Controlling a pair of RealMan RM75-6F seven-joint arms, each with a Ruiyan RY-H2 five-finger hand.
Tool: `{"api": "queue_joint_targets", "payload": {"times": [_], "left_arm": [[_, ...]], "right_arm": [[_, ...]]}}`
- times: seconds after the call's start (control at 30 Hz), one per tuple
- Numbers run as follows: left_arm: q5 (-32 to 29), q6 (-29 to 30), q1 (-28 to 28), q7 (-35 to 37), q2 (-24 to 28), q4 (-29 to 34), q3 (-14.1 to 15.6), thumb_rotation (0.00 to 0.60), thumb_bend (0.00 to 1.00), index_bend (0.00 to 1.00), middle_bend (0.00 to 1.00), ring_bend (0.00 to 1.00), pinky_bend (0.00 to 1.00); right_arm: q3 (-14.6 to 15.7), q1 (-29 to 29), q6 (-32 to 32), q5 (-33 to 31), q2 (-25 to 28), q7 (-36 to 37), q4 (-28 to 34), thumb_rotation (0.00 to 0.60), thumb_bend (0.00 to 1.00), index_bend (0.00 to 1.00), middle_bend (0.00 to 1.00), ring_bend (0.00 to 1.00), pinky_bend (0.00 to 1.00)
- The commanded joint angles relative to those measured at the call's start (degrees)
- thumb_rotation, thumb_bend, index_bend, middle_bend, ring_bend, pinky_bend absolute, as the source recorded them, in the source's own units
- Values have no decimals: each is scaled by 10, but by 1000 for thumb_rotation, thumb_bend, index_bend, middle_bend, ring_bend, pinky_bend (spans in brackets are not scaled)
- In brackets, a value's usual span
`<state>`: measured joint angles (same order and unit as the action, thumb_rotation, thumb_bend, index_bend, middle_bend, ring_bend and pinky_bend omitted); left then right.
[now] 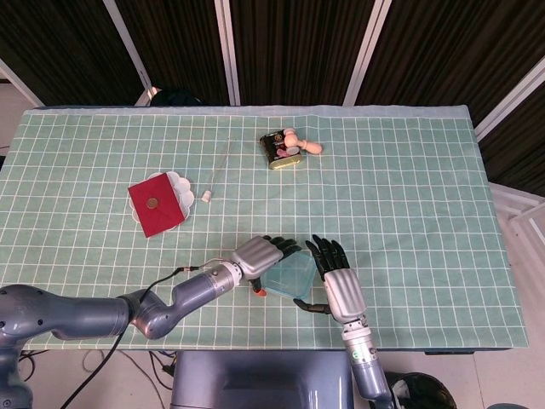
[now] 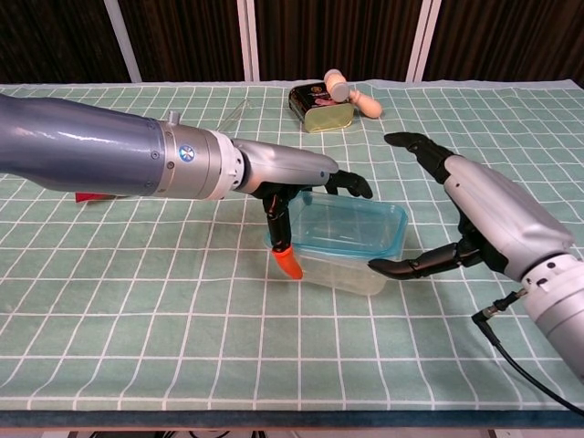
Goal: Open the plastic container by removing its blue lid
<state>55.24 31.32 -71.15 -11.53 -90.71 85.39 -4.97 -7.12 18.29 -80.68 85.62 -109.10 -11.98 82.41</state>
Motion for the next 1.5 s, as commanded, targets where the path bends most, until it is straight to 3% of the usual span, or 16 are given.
{"api": "queue_joint_targets", "payload": {"times": [0.03, 0.93, 1.0, 1.13, 1.17, 1.33, 1.5], "left_arm": [[-2, 0, -1, -1, 0, 1, 0, 600, 22, 47, 14, 62, 220], [-16, -2, -14, -15, -5, -4, 6, 600, 0, 23, 0, 62, 207], [-15, -1, -14, -16, -5, -5, 5, 600, 0, 23, 0, 62, 207], [-15, 3, -14, -16, -5, -5, 3, 600, 0, 20, 0, 62, 207], [-15, 4, -14, -16, -6, -5, 3, 600, 0, 20, 0, 62, 207], [-13, 11, -11, -14, -9, -5, 1, 600, 0, 11, 0, 62, 205], [-10, 21, -8, -14, -13, -5, -2, 600, 0, 6, 0, 62, 202]], "right_arm": [[0, 0, 1, 0, 1, -1, 1, 600, 334, 0, 0, 0, 0], [1, 5, 5, 1, -4, 5, 0, 600, 282, 9, 0, 0, 0], [2, 5, 4, 3, -4, 8, -1, 600, 282, 81, 0, 0, 0], [5, 5, 3, 9, -4, 20, -1, 600, 275, 384, 19, 0, 0], [6, 6, 2, 11, -4, 22, -1, 600, 273, 416, 29, 0, 0], [8, 4, 0, 13, -7, 26, 0, 600, 298, 497, 64, 0, 0], [9, 3, 1, 11, -6, 27, 4, 600, 304, 503, 66, 0, 0]]}}
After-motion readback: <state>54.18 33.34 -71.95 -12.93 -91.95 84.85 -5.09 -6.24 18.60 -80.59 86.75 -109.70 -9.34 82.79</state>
